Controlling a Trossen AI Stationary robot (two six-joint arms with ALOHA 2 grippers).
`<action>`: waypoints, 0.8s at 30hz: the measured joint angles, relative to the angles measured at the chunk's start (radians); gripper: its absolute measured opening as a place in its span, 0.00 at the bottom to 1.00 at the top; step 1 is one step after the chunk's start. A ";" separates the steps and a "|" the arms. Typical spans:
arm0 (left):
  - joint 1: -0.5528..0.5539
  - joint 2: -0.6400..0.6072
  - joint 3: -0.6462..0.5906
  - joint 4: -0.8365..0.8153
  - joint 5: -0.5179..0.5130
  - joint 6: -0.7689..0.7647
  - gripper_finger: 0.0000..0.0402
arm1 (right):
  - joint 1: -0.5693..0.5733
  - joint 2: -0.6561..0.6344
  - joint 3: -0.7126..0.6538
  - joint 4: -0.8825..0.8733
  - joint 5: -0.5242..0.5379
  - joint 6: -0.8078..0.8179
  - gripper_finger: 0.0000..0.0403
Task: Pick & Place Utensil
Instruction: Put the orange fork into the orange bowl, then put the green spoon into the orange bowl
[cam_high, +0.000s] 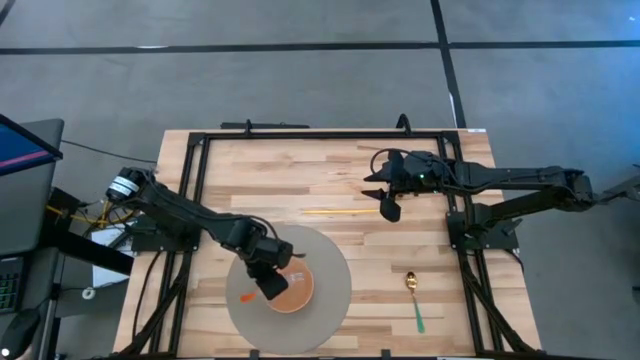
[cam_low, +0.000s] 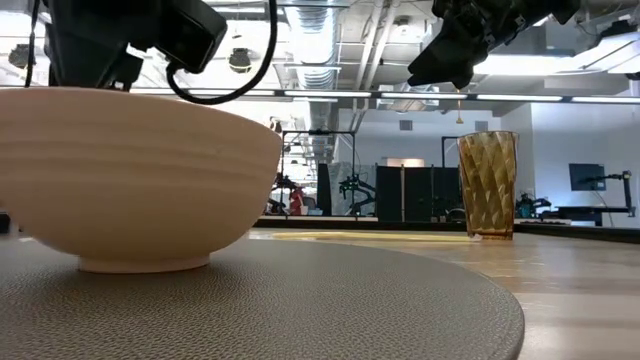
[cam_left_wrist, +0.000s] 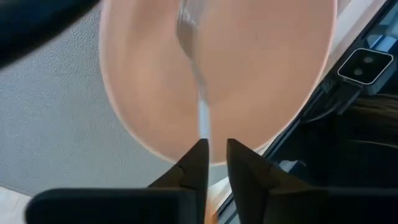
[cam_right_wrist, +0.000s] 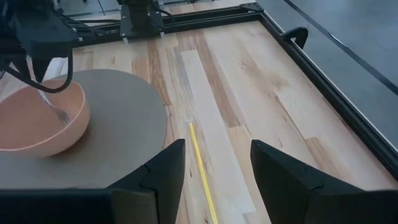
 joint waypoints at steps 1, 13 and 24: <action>0.003 0.000 0.000 0.000 0.000 0.000 0.17 | 0.000 0.000 0.000 0.000 0.000 0.000 0.44; 0.063 -0.040 0.000 0.037 -0.058 0.045 0.21 | 0.000 0.000 0.000 0.001 0.000 -0.005 0.45; 0.053 -0.216 0.000 0.069 -0.441 0.280 0.20 | 0.000 0.000 0.000 0.000 0.000 -0.005 0.44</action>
